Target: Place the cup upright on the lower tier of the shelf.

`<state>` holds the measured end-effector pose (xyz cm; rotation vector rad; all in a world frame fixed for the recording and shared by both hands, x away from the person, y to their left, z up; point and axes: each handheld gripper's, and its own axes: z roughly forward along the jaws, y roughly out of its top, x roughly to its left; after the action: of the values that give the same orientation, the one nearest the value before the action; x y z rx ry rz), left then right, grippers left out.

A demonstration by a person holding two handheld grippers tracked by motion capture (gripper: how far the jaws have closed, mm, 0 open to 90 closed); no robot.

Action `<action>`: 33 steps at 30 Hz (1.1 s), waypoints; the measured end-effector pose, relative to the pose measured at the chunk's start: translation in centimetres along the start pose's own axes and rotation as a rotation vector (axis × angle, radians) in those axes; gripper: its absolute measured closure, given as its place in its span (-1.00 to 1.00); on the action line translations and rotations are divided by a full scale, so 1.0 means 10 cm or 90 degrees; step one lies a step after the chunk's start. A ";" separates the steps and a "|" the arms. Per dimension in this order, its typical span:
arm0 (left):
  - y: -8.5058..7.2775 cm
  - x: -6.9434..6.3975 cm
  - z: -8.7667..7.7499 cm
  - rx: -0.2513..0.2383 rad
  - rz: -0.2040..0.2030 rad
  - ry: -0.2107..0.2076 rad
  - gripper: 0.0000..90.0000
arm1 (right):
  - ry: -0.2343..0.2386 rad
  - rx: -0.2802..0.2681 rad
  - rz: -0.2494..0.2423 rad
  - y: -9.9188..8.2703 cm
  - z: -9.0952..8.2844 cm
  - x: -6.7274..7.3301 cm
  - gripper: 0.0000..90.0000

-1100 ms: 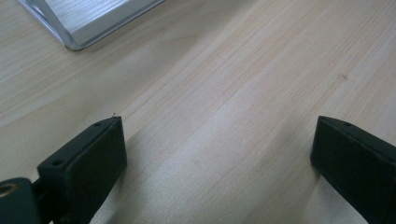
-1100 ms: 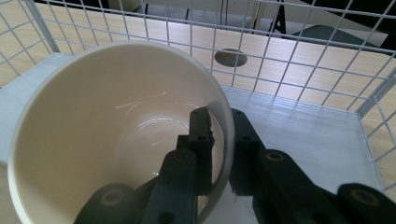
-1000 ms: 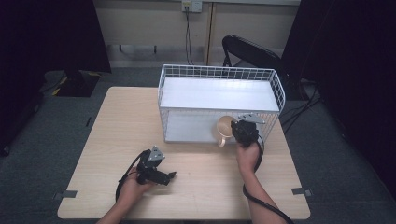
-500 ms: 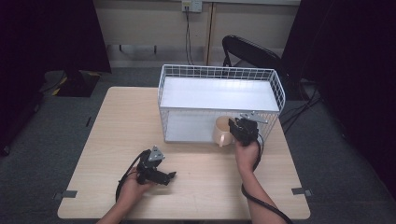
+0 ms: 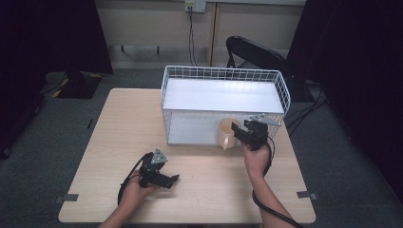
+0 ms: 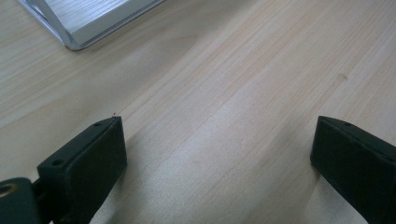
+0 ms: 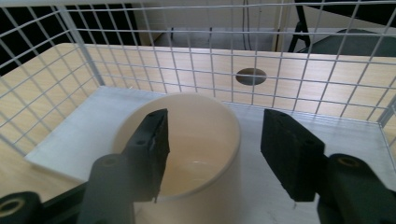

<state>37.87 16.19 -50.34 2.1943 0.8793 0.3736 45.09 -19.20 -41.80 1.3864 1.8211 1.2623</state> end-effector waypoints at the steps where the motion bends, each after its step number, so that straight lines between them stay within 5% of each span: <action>1: 0.00 0.00 0.00 0.000 0.000 0.001 -0.93 | 0.007 0.001 -0.001 0.01 -0.02 0.00 -0.12; 8: 0.00 0.00 0.00 0.000 0.000 0.001 -0.93 | 0.048 0.033 -0.026 -0.01 -0.09 0.07 -0.28; 23: 0.00 0.00 0.00 0.001 -0.001 0.001 -0.93 | 0.054 0.072 -0.032 -0.12 -0.02 0.09 -0.35; 33: 0.00 0.00 0.00 0.001 0.000 0.000 -0.94 | 0.053 0.063 -0.031 -0.12 0.05 0.13 -0.05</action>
<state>37.89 16.14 -50.33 2.1960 0.8810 0.3724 44.51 -17.90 -42.96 1.3517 1.9861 1.2367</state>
